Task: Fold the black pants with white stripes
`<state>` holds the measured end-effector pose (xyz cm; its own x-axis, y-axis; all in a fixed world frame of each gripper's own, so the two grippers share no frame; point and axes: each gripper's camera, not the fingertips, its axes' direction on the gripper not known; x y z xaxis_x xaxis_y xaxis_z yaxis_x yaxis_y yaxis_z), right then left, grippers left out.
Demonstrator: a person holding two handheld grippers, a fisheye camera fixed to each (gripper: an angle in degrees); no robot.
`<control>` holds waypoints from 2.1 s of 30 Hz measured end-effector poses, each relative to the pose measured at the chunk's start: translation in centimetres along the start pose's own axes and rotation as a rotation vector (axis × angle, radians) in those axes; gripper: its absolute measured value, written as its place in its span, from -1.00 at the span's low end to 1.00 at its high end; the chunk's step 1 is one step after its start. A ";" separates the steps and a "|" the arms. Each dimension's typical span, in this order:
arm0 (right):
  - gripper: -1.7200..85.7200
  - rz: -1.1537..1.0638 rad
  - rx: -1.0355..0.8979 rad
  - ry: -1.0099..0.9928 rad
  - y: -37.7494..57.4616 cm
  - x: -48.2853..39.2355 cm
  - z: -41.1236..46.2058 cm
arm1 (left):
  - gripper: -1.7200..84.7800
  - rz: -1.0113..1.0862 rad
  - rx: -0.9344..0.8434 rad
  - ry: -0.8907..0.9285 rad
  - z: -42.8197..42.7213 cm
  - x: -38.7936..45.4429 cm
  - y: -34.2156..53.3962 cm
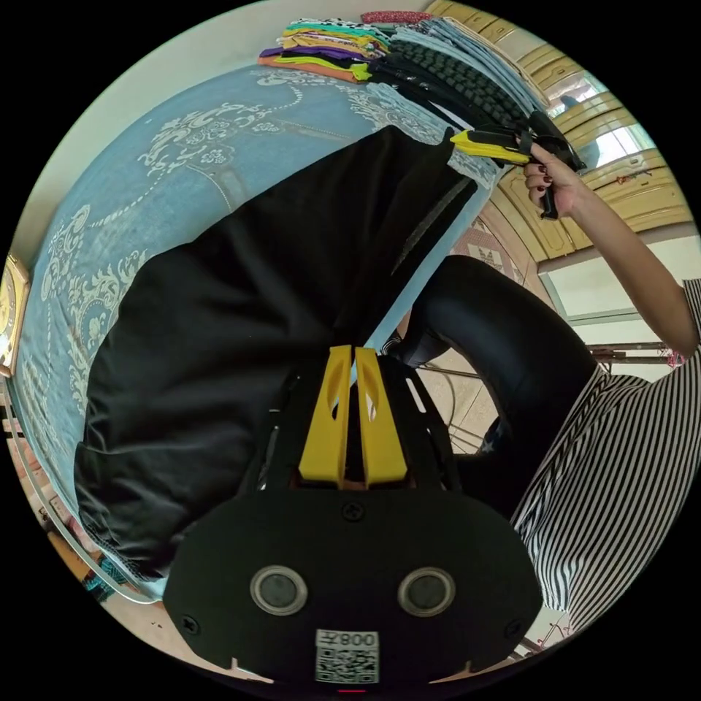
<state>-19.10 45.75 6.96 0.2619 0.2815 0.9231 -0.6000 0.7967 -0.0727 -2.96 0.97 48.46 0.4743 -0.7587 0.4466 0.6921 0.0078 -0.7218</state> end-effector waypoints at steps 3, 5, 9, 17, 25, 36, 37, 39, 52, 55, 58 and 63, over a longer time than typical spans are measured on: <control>-0.94 0.067 0.022 -0.064 2.2 2.9 -2.3 | -0.93 -0.043 -0.007 0.030 0.1 0.0 -0.9; -0.94 0.072 0.027 -0.090 3.3 3.7 -4.3 | -0.92 -0.063 0.000 0.055 -0.2 -0.1 -1.2; -0.94 0.081 0.046 -0.135 4.7 4.9 -6.8 | -0.91 -0.107 0.079 0.160 -1.7 -0.1 -2.0; -0.95 0.125 0.071 -0.240 7.7 7.3 -10.5 | -0.91 -0.024 0.177 0.248 -2.6 1.1 -10.5; -0.95 0.137 0.058 -0.225 9.4 8.2 -12.7 | -0.95 0.074 0.042 0.155 0.6 3.8 -19.9; -0.95 0.142 0.018 -0.239 10.1 9.1 -12.6 | -0.95 0.016 -0.022 0.171 2.1 3.8 -21.9; -0.95 0.141 0.017 -0.245 10.1 9.0 -12.5 | -0.95 0.023 -0.009 0.175 1.7 4.0 -21.9; -0.94 0.127 0.015 -0.238 10.3 8.6 -12.6 | -0.95 0.043 0.023 0.195 1.1 4.4 -22.0; -0.70 -0.028 0.058 0.093 8.9 2.2 -11.8 | -0.88 0.111 0.113 0.144 -2.4 5.4 -25.8; -0.71 -0.025 0.019 0.136 8.6 1.9 -9.3 | -0.86 0.105 0.081 0.118 -2.4 5.0 -26.7; -0.74 -0.010 0.017 0.158 8.3 2.0 -7.8 | -0.85 0.092 -0.018 0.111 -0.9 5.0 -27.2; -0.77 -0.026 -0.013 0.185 8.0 2.0 -5.3 | -0.85 0.080 0.044 0.072 -2.3 5.4 -25.5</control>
<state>-19.39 55.47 6.23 0.4121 0.3534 0.8398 -0.5820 0.8113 -0.0559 -19.29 -4.80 68.05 0.4897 -0.7993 0.3482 0.6776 0.0976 -0.7289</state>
